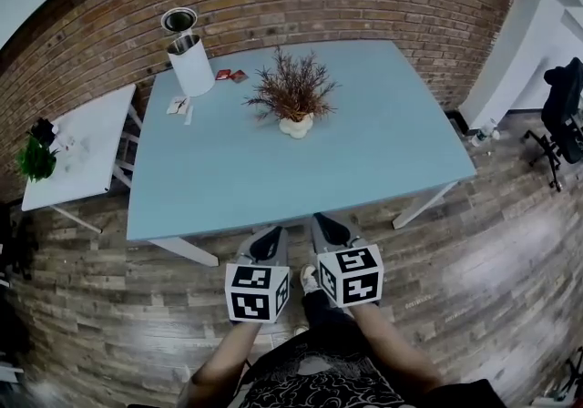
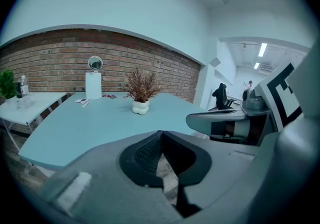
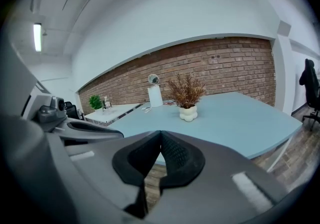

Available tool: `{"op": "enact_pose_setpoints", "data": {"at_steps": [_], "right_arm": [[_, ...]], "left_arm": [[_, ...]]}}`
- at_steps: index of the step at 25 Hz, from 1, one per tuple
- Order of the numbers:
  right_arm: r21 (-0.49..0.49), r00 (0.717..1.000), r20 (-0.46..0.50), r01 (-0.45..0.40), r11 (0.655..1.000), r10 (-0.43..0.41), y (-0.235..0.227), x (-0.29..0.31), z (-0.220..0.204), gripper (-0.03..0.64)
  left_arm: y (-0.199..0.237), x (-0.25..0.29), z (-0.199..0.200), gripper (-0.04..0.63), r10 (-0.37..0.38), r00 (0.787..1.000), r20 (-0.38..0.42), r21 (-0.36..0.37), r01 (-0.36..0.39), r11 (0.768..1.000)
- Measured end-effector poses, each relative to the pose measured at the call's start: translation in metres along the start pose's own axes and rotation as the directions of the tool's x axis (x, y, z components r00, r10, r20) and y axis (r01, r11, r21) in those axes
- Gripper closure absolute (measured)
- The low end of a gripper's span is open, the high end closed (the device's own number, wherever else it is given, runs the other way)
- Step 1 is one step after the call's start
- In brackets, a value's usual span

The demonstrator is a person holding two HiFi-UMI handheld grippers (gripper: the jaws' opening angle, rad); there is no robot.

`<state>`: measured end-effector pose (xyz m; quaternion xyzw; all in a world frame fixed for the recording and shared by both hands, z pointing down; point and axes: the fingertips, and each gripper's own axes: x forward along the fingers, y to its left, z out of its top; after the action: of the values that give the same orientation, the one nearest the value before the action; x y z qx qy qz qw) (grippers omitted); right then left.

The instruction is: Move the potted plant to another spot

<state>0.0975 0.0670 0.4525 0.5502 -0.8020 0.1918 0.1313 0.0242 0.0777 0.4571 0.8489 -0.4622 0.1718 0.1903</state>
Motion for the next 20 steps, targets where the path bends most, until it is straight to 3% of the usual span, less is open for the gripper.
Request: {"op": "enact_pose_setpoints", "data": {"at_steps": [20], "right_arm": [[0.0, 0.999, -0.033, 0.004, 1.0, -0.004, -0.077, 0.121, 0.044, 0.586]], "left_arm": [[0.054, 0.114, 0.048, 0.597, 0.021, 0.997, -0.069, -0.002, -0.021, 1.0]]}}
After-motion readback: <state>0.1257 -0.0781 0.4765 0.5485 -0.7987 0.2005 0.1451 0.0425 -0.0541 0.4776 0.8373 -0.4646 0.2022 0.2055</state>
